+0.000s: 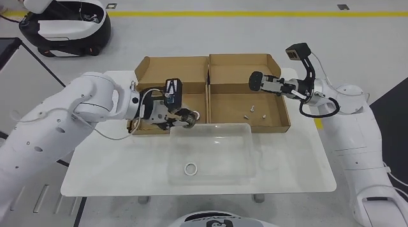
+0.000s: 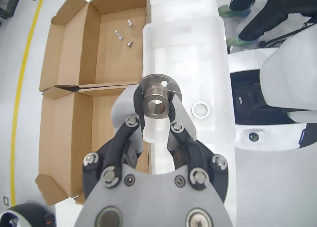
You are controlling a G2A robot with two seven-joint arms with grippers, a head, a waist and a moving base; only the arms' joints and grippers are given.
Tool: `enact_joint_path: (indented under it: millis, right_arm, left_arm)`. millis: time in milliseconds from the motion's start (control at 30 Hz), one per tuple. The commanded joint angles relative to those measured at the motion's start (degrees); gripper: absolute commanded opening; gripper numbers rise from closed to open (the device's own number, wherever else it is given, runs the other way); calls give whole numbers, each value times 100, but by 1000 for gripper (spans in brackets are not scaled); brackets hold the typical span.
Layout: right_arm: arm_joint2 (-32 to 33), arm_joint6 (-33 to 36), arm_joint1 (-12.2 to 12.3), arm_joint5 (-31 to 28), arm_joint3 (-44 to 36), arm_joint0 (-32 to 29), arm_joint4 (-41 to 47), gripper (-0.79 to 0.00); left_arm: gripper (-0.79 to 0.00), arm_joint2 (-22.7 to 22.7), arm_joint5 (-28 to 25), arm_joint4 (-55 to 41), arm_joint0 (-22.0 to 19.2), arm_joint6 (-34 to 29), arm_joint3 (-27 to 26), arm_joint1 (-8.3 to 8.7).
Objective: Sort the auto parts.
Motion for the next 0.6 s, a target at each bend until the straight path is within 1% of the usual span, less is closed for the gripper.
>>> enact_joint_path:
  millis: [0, 133, 200, 300, 433, 567]
  right_arm:
    - [0, 0, 0, 0, 0, 0, 0, 0]
    - [0, 0, 0, 0, 0, 0, 0, 0]
    - [0, 0, 0, 0, 0, 0, 0, 0]
    - [0, 0, 0, 0, 0, 0, 0, 0]
    - [0, 0, 0, 0, 0, 0, 0, 0]
    - [0, 0, 0, 0, 0, 0, 0, 0]
  left_arm:
    - [-785, -268, -178, -19, 221, 477, 54, 86]
    - [-785, -767, -645, -245, 661, 1578, 244, 205]
    - [-785, -1008, -696, -206, 850, 2048, 293, 248]
    - [-785, -1280, -696, -182, 1141, 2867, 188, 289]
    - [-785, -1492, -696, -57, 1404, 3953, 3, 314]
    - [-785, -1579, -696, 189, 1525, 4948, -67, 332]
